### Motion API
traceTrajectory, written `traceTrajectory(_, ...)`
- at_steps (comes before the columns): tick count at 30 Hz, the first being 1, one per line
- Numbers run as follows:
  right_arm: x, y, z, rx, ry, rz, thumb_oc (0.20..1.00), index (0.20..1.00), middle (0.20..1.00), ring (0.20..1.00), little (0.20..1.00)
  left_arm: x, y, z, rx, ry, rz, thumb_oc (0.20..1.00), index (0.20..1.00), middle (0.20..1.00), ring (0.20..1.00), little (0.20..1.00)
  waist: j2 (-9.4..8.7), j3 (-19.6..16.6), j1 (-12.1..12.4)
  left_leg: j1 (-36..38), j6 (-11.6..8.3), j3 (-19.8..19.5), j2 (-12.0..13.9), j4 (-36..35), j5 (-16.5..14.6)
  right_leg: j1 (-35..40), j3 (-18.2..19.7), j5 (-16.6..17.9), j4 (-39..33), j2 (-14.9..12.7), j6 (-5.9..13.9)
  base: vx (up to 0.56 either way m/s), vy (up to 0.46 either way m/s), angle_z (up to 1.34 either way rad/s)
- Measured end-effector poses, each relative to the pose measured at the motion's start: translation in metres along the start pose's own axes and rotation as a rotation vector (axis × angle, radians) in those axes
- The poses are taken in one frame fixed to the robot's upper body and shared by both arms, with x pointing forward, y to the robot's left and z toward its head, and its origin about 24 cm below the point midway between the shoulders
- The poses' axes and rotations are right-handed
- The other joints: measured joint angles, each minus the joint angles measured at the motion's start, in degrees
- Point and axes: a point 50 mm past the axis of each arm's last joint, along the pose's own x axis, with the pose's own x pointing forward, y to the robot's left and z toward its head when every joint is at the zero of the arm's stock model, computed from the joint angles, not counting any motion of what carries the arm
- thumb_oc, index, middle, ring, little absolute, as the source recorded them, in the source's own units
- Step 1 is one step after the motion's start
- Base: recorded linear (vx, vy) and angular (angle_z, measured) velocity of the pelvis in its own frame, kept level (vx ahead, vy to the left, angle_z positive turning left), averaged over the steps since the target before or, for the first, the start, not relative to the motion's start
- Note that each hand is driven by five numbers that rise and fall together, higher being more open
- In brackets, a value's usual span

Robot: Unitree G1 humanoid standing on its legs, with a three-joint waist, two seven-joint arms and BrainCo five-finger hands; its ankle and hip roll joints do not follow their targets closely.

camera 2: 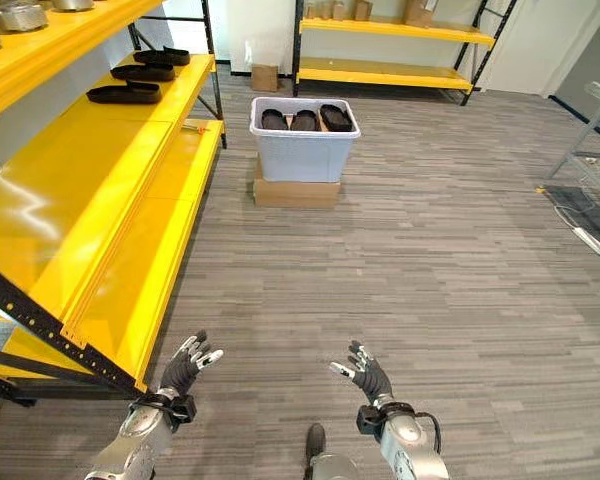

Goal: Move parts from the plastic box to the shelf.

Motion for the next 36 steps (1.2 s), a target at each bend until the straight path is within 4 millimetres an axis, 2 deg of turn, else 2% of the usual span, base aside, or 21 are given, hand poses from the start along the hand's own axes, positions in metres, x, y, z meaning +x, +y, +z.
traceTrajectory(1,-0.001,-0.006,0.001,-0.004,0.002,-0.011,1.000,1.000,1.000,1.000,1.000,0.001,-0.001,0.001,-0.014,-0.003,-0.001,1.000,1.000,1.000,1.000,1.000,0.44,0.08,0.20,0.67,-0.86,0.05,0.74,0.52,-0.51,1.05,0.16,-2.92,1.12,0.55,-0.56,0.20,-0.155,0.22)
traceTrajectory(3,-0.001,-0.016,0.006,-0.038,0.000,-0.027,1.000,1.000,1.000,1.000,1.000,0.003,-0.001,0.004,-0.020,-0.013,0.000,1.000,1.000,1.000,1.000,1.000,0.98,1.14,0.50,-0.10,-3.16,0.10,1.66,6.06,-1.05,1.76,0.18,-4.92,3.96,1.18,-2.33,0.20,-0.146,-0.04)
traceTrajectory(7,-0.001,-0.027,0.013,-0.066,-0.013,-0.049,1.000,1.000,1.000,1.000,1.000,0.004,-0.001,0.008,-0.049,-0.029,-0.002,1.000,1.000,1.000,1.000,1.000,0.66,1.42,0.46,-3.00,-4.83,0.28,3.12,15.56,-1.67,1.92,0.25,-8.86,8.22,2.65,-3.85,0.17,-0.158,-0.03)
traceTrajectory(8,-0.001,-0.026,0.012,-0.064,-0.012,-0.047,1.000,1.000,1.000,1.000,1.000,0.004,0.000,0.009,-0.054,-0.029,0.000,1.000,1.000,1.000,1.000,1.000,0.23,1.75,0.73,-4.65,-5.20,0.30,3.31,19.65,-1.90,2.61,0.32,-9.37,7.83,3.13,-4.28,0.08,-0.134,-0.10)
traceTrajectory(11,-0.004,-0.025,0.006,-0.043,0.001,-0.048,1.000,1.000,1.000,1.000,1.000,0.005,0.000,0.008,-0.062,-0.027,0.000,1.000,1.000,1.000,1.000,1.000,-1.67,3.28,1.76,-15.59,-6.34,1.24,4.49,43.40,-2.15,6.31,0.75,-10.88,4.35,3.80,-6.08,0.08,-0.133,-0.11)
traceTrajectory(13,-0.004,-0.025,0.008,-0.033,-0.006,-0.050,1.000,1.000,1.000,1.000,1.000,0.007,-0.003,0.013,-0.060,-0.042,-0.012,1.000,1.000,1.000,1.000,1.000,-2.39,4.88,2.07,-22.73,-7.28,-2.28,4.58,51.77,1.07,6.93,1.00,-13.88,4.85,3.64,-7.43,0.14,-0.072,0.10)
traceTrajectory(14,-0.003,-0.025,0.010,-0.029,-0.013,-0.052,1.000,1.000,1.000,1.000,1.000,0.009,-0.004,0.017,-0.057,-0.054,-0.018,1.000,1.000,1.000,1.000,1.000,-2.57,6.29,2.48,-24.95,-6.99,-3.21,4.43,53.95,0.63,7.96,1.08,-14.30,4.45,3.56,-7.48,0.15,-0.017,0.12)
traceTrajectory(16,-0.002,-0.026,0.010,-0.013,-0.016,-0.058,1.000,1.000,1.000,1.000,1.000,0.009,-0.005,0.017,-0.059,-0.053,-0.019,1.000,1.000,1.000,1.000,1.000,-3.17,8.00,3.57,-29.16,-6.31,-3.06,3.25,49.27,-0.79,10.61,1.97,-14.44,2.30,2.59,-7.34,0.20,0.015,0.04)
traceTrajectory(18,-0.001,-0.026,0.014,-0.004,-0.027,-0.062,1.000,1.000,1.000,1.000,1.000,0.008,-0.003,0.015,-0.058,-0.048,-0.015,1.000,1.000,1.000,1.000,1.000,-3.27,8.81,4.27,-33.53,-6.23,-1.97,2.20,39.70,-0.46,12.25,2.31,-14.77,0.86,1.26,-6.71,0.27,0.064,-0.06)
traceTrajectory(19,-0.001,-0.028,0.014,-0.004,-0.027,-0.068,1.000,1.000,1.000,1.000,1.000,0.007,-0.002,0.013,-0.058,-0.041,-0.010,1.000,1.000,1.000,1.000,1.000,-3.55,9.69,5.18,-33.89,-5.61,-0.05,3.29,27.65,1.71,14.24,3.08,-15.06,-0.74,0.89,-4.80,0.31,0.103,-0.18)
traceTrajectory(20,0.000,-0.028,0.013,-0.004,-0.024,-0.071,1.000,1.000,1.000,1.000,1.000,0.005,-0.001,0.010,-0.058,-0.032,-0.005,1.000,1.000,1.000,1.000,1.000,-2.98,9.60,5.48,-33.19,-5.95,0.31,4.15,20.39,3.62,15.61,3.11,-15.15,-1.78,1.11,-4.46,0.30,0.112,-0.32)
traceTrajectory(22,-0.002,-0.033,0.007,-0.007,0.000,-0.090,1.000,1.000,1.000,1.000,1.000,0.001,0.001,0.003,-0.058,-0.009,0.004,1.000,1.000,1.000,1.000,1.000,-1.13,9.36,6.76,-32.10,-8.34,-2.54,6.99,6.43,9.04,19.61,4.88,-16.07,-3.89,2.28,-2.43,0.33,0.153,-0.44)
traceTrajectory(24,-0.003,-0.034,0.004,-0.008,0.014,-0.096,1.000,1.000,1.000,1.000,1.000,0.001,0.001,0.003,-0.056,-0.010,0.004,1.000,1.000,1.000,1.000,1.000,-0.10,9.22,6.79,-31.60,-7.71,-2.57,8.17,5.72,10.53,22.10,5.94,-16.89,-4.84,2.36,-1.47,0.29,0.144,-0.55)
traceTrajectory(25,-0.006,-0.034,-0.002,-0.009,0.033,-0.094,1.000,1.000,1.000,1.000,1.000,-0.001,0.002,-0.001,-0.061,0.000,0.009,1.000,1.000,1.000,1.000,1.000,0.55,8.30,7.00,-29.34,-6.58,-2.25,7.92,8.91,9.31,23.20,7.98,-18.46,-3.54,1.62,0.47,0.32,0.159,-0.72)
traceTrajectory(26,-0.006,-0.031,-0.005,-0.012,0.038,-0.087,1.000,1.000,1.000,1.000,1.000,-0.003,0.003,-0.003,-0.060,0.005,0.014,1.000,1.000,1.000,1.000,1.000,0.17,7.60,6.86,-28.33,-6.60,-2.76,6.92,8.31,12.01,23.39,8.90,-19.69,-2.42,0.54,1.85,0.41,0.212,-0.68)
traceTrajectory(27,-0.009,-0.027,-0.008,-0.013,0.042,-0.072,1.000,1.000,1.000,1.000,1.000,-0.004,0.005,-0.001,-0.052,0.004,0.015,1.000,1.000,1.000,1.000,1.000,-1.43,7.31,6.64,-27.71,-5.56,-1.28,5.27,8.85,13.40,24.06,9.18,-20.27,-2.05,-1.16,2.98,0.40,0.212,-0.59)
traceTrajectory(28,-0.011,-0.016,-0.015,0.019,0.055,-0.051,1.000,1.000,1.000,1.000,1.000,-0.003,0.008,0.002,-0.037,-0.003,0.016,1.000,1.000,1.000,1.000,1.000,-3.19,6.78,6.11,-24.31,-3.00,1.01,3.87,7.24,16.66,24.19,9.54,-20.28,1.98,-4.02,3.78,0.26,0.146,-0.43)
traceTrajectory(30,-0.013,-0.003,-0.022,0.055,0.064,-0.020,1.000,1.000,1.000,1.000,1.000,-0.001,0.009,0.010,-0.021,-0.027,0.008,1.000,1.000,1.000,1.000,1.000,-4.32,5.81,5.74,-21.84,-0.74,1.63,1.97,5.94,15.76,23.05,9.18,-20.98,4.74,-5.74,4.38,0.24,0.143,-0.16)
traceTrajectory(32,-0.010,0.009,-0.021,0.082,0.052,0.014,1.000,1.000,1.000,1.000,1.000,0.005,0.009,0.025,0.003,-0.073,-0.006,1.000,1.000,1.000,1.000,1.000,-5.48,4.93,5.62,-21.33,1.08,2.03,-0.57,6.04,13.70,21.47,8.25,-19.09,4.89,-7.00,4.94,0.21,0.133,0.12)
traceTrajectory(34,-0.008,0.010,-0.019,0.078,0.046,0.025,1.000,1.000,1.000,1.000,1.000,0.008,0.007,0.029,0.006,-0.086,-0.015,1.000,1.000,1.000,1.000,1.000,-3.69,3.60,5.04,-20.59,2.23,2.04,-1.58,5.66,12.63,19.45,8.19,-17.45,10.73,-7.92,6.50,0.15,0.136,0.17)
traceTrajectory(36,-0.005,0.011,-0.015,0.075,0.033,0.036,1.000,1.000,1.000,1.000,1.000,0.007,0.008,0.027,0.007,-0.079,-0.010,1.000,1.000,1.000,1.000,1.000,-1.77,3.96,4.98,-17.82,3.50,1.57,-1.65,4.97,11.71,12.77,8.54,-16.51,26.49,-8.53,7.76,0.15,0.147,0.12)
